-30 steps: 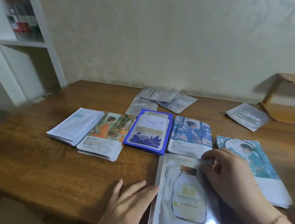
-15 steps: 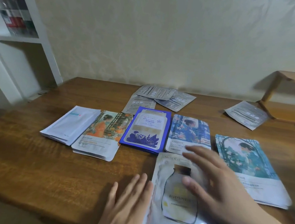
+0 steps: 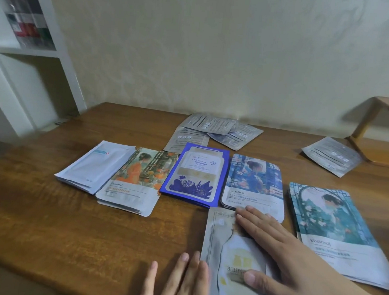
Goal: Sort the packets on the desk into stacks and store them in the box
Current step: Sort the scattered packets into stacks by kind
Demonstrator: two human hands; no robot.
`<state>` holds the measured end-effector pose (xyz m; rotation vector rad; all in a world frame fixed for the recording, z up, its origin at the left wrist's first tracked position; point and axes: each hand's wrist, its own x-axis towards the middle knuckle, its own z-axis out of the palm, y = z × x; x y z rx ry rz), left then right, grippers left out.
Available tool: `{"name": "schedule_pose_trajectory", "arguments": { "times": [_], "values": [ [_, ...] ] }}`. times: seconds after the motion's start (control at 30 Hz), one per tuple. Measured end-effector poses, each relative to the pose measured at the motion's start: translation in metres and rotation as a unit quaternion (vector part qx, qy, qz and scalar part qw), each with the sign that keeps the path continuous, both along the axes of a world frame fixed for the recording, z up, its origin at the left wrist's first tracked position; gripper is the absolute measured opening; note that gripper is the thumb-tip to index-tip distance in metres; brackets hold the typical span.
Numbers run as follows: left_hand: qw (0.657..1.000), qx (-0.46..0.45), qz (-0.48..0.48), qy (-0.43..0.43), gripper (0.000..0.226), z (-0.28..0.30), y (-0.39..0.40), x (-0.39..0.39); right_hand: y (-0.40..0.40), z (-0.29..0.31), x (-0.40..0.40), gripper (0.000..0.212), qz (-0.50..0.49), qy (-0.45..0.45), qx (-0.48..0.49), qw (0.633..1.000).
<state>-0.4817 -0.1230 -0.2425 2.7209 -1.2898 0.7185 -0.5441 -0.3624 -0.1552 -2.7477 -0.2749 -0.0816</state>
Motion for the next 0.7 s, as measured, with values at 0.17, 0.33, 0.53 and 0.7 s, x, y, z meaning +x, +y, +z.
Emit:
{"name": "schedule_pose_trajectory", "arguments": {
  "times": [0.17,0.33,0.53,0.7],
  "values": [
    [0.997,0.059,0.05,0.001,0.03,-0.005,0.002,0.008,-0.005,-0.011,0.006,0.086,0.028,-0.028,0.01,0.999],
    [0.975,0.04,-0.011,0.219,0.069,0.07,-0.001,0.047,-0.031,0.009,0.067,0.04,-0.171,-0.08,0.327,0.926],
    [0.91,-0.167,-0.11,0.362,0.049,0.161,-0.071,0.184,-0.058,0.071,0.172,0.01,-0.281,-0.057,0.592,0.753],
    [0.934,-0.061,-0.013,0.352,0.052,0.147,-0.157,0.303,-0.093,0.056,0.272,0.032,-0.351,0.06,0.638,0.683]
  ]
}}
